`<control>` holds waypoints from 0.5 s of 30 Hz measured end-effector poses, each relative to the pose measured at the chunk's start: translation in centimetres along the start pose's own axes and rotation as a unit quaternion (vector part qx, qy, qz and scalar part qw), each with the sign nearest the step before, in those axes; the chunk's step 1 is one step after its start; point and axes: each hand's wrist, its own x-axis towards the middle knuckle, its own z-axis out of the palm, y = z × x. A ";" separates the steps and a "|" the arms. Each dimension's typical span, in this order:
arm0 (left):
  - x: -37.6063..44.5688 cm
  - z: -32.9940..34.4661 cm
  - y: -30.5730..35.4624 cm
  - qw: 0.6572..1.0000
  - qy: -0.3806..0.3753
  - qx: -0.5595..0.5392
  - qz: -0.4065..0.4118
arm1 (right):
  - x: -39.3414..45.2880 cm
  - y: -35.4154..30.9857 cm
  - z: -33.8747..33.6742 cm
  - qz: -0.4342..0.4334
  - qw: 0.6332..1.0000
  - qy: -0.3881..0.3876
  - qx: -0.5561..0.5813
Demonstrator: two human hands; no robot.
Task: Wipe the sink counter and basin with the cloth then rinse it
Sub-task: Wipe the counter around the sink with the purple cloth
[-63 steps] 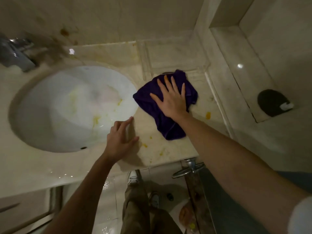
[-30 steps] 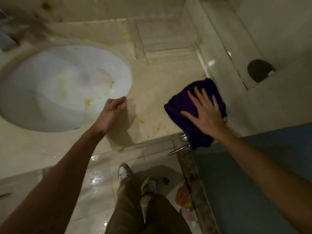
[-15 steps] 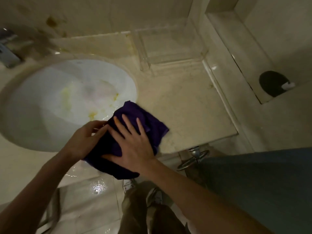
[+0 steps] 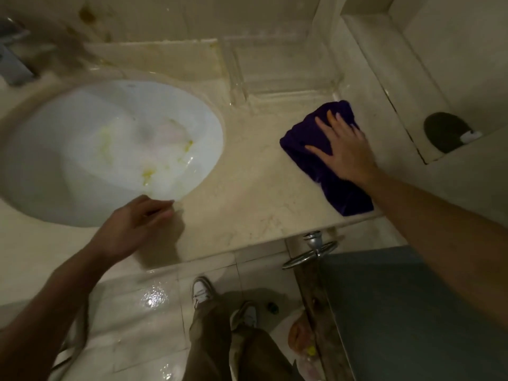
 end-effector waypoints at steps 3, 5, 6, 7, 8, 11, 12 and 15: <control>0.0 0.5 0.1 1.000 0.012 0.026 -0.002 | -2.5 -1.7 0.5 -0.003 1.000 0.009 0.015; 0.0 0.4 0.1 1.000 0.006 0.027 -0.009 | -5.3 -3.4 0.8 -0.020 0.999 0.012 0.023; -0.3 0.3 0.1 1.000 -0.001 0.025 0.000 | -6.8 -4.5 1.0 -0.031 0.999 0.007 0.026; -0.7 0.0 0.1 1.000 0.000 0.021 0.016 | -8.2 -5.9 1.1 -0.040 0.999 0.002 0.030; -1.2 -0.4 0.1 0.999 0.013 0.017 0.030 | -9.3 -7.5 1.3 -0.050 0.998 -0.001 0.032; -3.7 -2.1 -0.7 0.991 0.121 0.037 0.052 | -10.8 -13.7 1.8 -0.108 0.994 -0.008 0.027; -4.8 -2.9 -1.4 0.983 0.170 0.048 0.050 | -11.0 -16.3 2.0 -0.138 0.990 -0.007 0.026; -8.9 -5.9 -5.1 0.958 0.268 0.105 -0.007 | -11.8 -25.7 2.7 -0.242 0.969 0.000 0.046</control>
